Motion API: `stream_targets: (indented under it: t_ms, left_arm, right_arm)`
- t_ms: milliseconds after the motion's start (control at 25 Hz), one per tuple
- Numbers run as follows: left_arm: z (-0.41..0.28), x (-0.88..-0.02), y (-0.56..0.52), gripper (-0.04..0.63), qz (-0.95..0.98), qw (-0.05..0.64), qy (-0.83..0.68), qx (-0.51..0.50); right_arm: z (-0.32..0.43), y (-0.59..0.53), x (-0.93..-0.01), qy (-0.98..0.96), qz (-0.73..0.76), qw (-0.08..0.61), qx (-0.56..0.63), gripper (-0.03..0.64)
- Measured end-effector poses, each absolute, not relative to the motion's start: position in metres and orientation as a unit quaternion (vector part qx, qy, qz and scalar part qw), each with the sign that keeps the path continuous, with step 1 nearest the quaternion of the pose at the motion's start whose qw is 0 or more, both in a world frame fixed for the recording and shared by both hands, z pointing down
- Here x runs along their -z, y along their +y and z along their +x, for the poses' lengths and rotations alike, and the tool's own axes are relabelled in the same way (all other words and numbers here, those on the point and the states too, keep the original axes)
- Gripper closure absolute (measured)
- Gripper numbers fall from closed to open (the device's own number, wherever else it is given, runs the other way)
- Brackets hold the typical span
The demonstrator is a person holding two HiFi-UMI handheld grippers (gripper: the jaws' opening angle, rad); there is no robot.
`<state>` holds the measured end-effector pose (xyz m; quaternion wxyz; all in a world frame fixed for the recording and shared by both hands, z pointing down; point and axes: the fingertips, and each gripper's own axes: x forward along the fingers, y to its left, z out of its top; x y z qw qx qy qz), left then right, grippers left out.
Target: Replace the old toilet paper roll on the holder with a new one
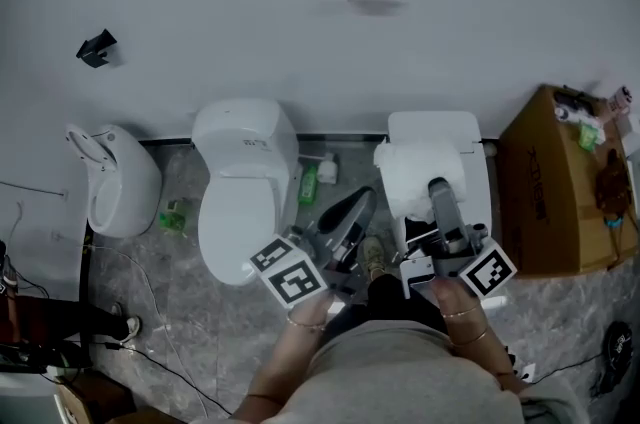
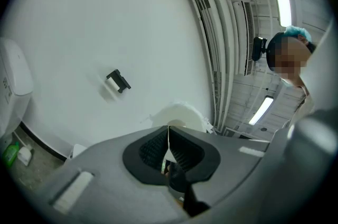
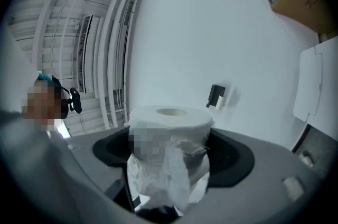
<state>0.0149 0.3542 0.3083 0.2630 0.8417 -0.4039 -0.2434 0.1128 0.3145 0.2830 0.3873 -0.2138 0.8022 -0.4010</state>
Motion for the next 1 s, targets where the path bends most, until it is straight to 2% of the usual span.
stream_targets:
  t_ms: [520, 1000]
  left_arm:
    - [-0.028, -0.288, 0.203, 0.588, 0.84, 0.238, -0.421, 0.247]
    - [-0.034, -0.3, 0.092, 0.588, 0.838, 0.261, -0.412, 0.246]
  right_arm:
    - [0.068, 0.159, -0.256, 0.808, -0.185, 0.397, 0.394, 0.198]
    - [0.058, 0.055, -0.268, 0.805, -0.197, 0.388, 0.403, 0.198]
